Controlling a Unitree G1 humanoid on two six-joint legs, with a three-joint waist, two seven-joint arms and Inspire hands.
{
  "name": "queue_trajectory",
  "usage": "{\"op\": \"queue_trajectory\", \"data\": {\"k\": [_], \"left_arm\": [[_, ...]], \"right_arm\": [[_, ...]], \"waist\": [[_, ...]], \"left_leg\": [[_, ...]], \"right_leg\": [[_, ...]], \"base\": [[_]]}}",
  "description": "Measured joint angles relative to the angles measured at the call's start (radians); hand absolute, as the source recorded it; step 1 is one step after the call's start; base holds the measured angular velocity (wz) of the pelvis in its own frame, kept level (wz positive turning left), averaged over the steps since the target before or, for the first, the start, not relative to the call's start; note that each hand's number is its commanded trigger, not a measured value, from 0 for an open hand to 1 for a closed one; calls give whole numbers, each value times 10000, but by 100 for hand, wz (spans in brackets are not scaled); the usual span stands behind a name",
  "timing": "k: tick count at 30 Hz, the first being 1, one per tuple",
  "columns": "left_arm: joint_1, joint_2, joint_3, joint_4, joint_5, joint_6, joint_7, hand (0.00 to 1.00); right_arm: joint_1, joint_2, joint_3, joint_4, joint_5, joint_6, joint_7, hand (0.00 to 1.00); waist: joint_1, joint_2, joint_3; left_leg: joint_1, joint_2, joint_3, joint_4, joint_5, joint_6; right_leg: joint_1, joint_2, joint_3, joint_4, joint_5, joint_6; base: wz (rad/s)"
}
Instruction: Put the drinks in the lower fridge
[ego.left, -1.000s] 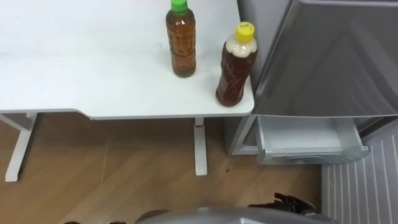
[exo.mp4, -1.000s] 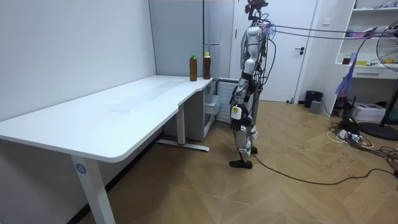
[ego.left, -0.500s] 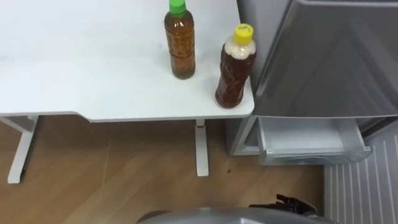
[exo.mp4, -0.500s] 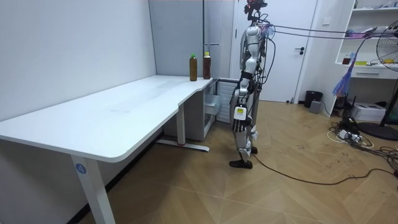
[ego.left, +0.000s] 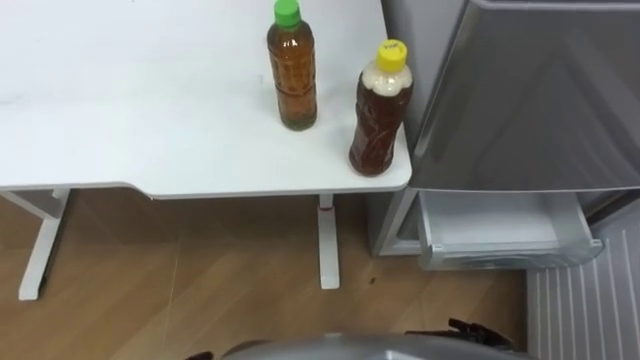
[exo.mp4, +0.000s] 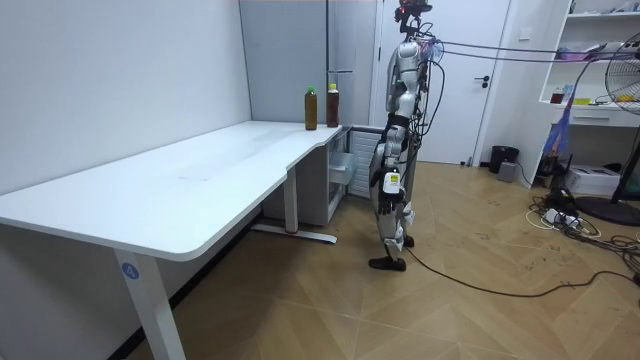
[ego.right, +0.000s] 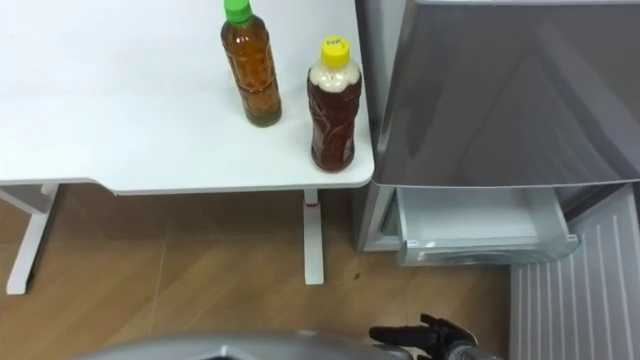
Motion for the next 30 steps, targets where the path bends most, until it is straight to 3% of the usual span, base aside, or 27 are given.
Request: {"op": "queue_trajectory", "data": {"k": [3, 7, 11, 13, 14, 16, 21, 26, 28, 30], "left_arm": [[-71, 6, 385, -519, -1945, -344, 459, 0], [-61, 7, 454, -1295, -3960, -794, 1106, 0], [-57, 7, 444, -2406, -4880, -1249, 1876, 0], [-96, 53, 444, -3124, -4916, -1805, 2465, 0], [-94, 58, 444, -3396, -4916, -1900, 2704, 0], [-80, 62, 448, -4797, -4881, -2214, 3538, 0], [-147, 97, 430, -6901, -2927, -2928, 4805, 0], [-153, 98, 413, -9274, -1028, -3074, 5849, 0], [-249, 105, 441, -10303, 799, -3151, 6004, 0], [-316, 154, 429, -10957, 1752, -3304, 5980, 0]], "right_arm": [[87, -12, -161, -47, -128, 49, -71, 0], [131, -11, -340, -278, -711, 32, -241, 0], [314, -8, -431, -528, -907, -65, -394, 0], [432, -11, -539, -651, -1182, -233, -602, 0], [480, -10, -540, -712, -1183, -253, -669, 0], [586, -13, -588, -817, -1249, -366, -828, 0], [663, -39, -629, -838, -1544, -590, -1137, 0], [742, -37, -640, -851, -1559, -784, -1188, 0], [759, -26, -717, -861, -1798, -874, -1151, 0], [744, -23, -785, -858, -1989, -1008, -1082, 0]], "waist": [[245, 64, -50], [257, 114, -39], [247, 142, -41], [226, 186, -39], [216, 190, -39], [225, 202, -35], [237, 253, -36], [198, 230, -20], [196, 215, -19], [142, 186, -14]], "left_leg": [[-41, 1, -1, 25, -1, 3], [-11, 12, -26, -15, -5, 9], [-57, 13, -102, -25, -4, 9], [-52, 8, -136, -44, -3, 10], [-52, 7, -142, -46, -3, 10], [-51, -15, -245, -41, 0, 11], [-4, -36, -303, -50, 4, 14], [-4, -110, -601, -91, 7, 20], [16, -112, -604, -91, 8, 21], [18, -116, -614, -88, 9, 23]], "right_leg": [[-67, -1, -7, 76, 1, 0], [-59, 2, -112, 167, 2, 1], [-55, 2, -202, 174, 3, 0], [-49, 2, -216, 173, 3, 0], [-43, 2, -227, 172, 3, 0], [-46, 1, -278, 168, 3, 0], [-65, 1, -287, 159, 3, 0], [-64, -1, -352, 144, 3, 0], [-53, -1, -349, 145, 3, 0], [-46, -1, -350, 142, 3, 0]], "base": [[0], [0], [2], [0], [4], [9], [0], [2], [0], [0]]}}
